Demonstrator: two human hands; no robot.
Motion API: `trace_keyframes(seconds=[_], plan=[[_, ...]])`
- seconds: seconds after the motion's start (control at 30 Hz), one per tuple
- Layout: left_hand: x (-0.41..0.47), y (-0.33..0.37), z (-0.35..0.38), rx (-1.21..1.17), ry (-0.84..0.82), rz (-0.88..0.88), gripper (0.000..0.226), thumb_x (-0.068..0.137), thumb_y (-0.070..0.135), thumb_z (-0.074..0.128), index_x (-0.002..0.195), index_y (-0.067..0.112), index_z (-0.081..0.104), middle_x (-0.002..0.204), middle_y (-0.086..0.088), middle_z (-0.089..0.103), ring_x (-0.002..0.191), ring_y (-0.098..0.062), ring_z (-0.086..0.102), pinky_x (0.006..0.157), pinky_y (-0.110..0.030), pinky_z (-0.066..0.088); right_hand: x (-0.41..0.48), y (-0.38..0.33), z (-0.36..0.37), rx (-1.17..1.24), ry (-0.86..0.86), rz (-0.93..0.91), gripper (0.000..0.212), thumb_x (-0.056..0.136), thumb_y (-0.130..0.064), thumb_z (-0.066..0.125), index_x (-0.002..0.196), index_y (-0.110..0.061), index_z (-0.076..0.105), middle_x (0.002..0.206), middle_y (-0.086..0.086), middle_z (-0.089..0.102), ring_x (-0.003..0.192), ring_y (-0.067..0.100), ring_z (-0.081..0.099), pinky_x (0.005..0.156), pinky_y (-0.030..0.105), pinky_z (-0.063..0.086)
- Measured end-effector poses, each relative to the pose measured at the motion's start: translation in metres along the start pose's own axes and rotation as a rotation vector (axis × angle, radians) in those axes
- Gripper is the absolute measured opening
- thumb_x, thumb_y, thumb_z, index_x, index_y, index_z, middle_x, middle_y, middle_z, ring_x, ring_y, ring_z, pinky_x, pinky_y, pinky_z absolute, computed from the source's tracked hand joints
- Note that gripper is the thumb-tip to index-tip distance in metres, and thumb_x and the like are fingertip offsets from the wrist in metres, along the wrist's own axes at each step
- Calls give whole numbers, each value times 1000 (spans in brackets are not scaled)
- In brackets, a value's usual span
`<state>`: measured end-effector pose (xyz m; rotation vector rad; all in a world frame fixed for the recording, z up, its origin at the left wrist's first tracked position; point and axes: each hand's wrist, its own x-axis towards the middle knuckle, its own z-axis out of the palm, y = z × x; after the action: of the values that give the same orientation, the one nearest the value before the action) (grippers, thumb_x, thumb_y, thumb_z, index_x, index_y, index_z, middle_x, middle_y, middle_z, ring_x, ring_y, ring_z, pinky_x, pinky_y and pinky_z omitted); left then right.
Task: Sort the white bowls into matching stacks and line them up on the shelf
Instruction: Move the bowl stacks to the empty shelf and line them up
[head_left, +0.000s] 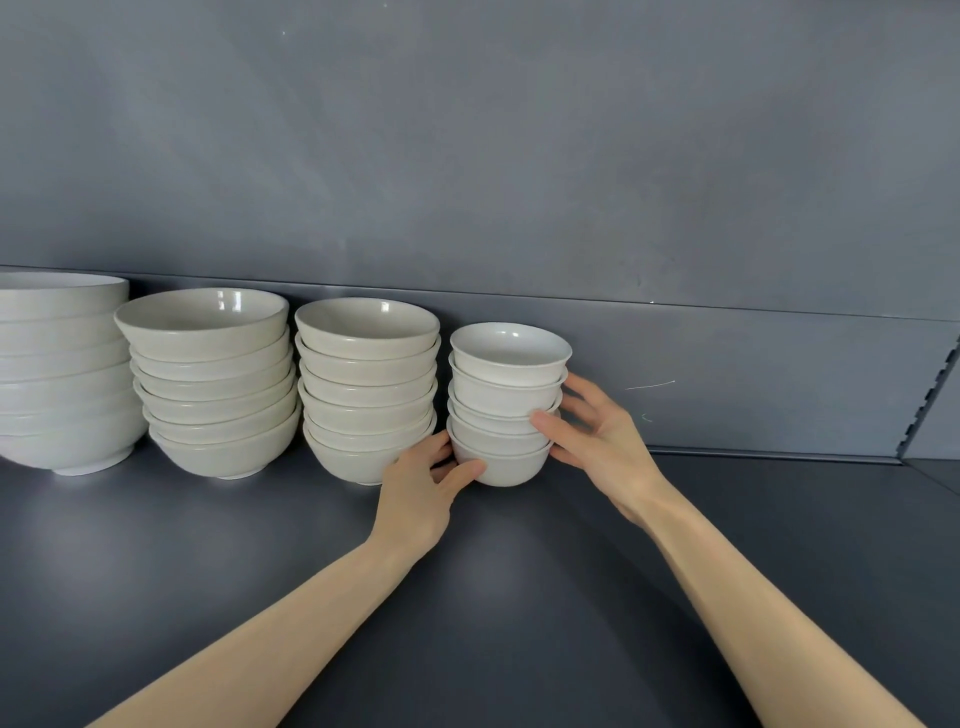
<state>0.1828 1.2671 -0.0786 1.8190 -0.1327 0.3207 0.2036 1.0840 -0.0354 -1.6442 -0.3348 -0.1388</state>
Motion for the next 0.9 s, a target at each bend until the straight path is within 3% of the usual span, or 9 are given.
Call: trace_keyframes(seconds=[0.33,0.47,0.57,0.67,0.8,0.9], plan=[[0,0,1,43,-11,3,29,90,19,65,115,28,56,102,25,55,85,17,50,76,-5,39,1,1,-1,-15,6,15,49,86,-15,68,127,-33,48,111,-21,64,91,-7,65,73,16,56],[-2,1,0,77,-12,-18,37,90,19,65,126,17,56,111,17,57,94,7,54,87,-16,40,-1,-1,-1,-39,-7,37,49,87,-18,68,130,-31,48,120,-15,61,100,-4,61,76,19,55],[-4,4,-2,138,-3,-42,27,89,19,66,115,18,59,105,11,60,101,-6,57,87,-19,41,-3,-6,-1,-93,5,56,48,88,-21,67,130,-31,47,123,-12,58,98,-5,59,77,20,54],[-7,8,-7,272,-33,-39,14,89,19,66,102,17,61,92,9,61,96,-11,60,83,-19,41,-7,-13,-4,-186,23,80,52,88,-26,66,136,-24,46,133,-5,55,104,6,60,86,31,53],[-13,13,-13,495,-166,-15,22,89,27,62,108,16,64,104,4,65,99,-10,59,89,-23,44,-20,-20,-18,-334,66,117,50,89,-29,65,134,-17,50,136,-2,53,108,14,59,89,34,54],[-20,24,-9,585,-236,19,28,88,35,61,112,20,63,110,4,66,106,-12,59,95,-32,47,-37,-27,-37,-517,90,131,45,89,-33,65,130,-19,55,129,-4,57,99,11,59,90,30,51]])
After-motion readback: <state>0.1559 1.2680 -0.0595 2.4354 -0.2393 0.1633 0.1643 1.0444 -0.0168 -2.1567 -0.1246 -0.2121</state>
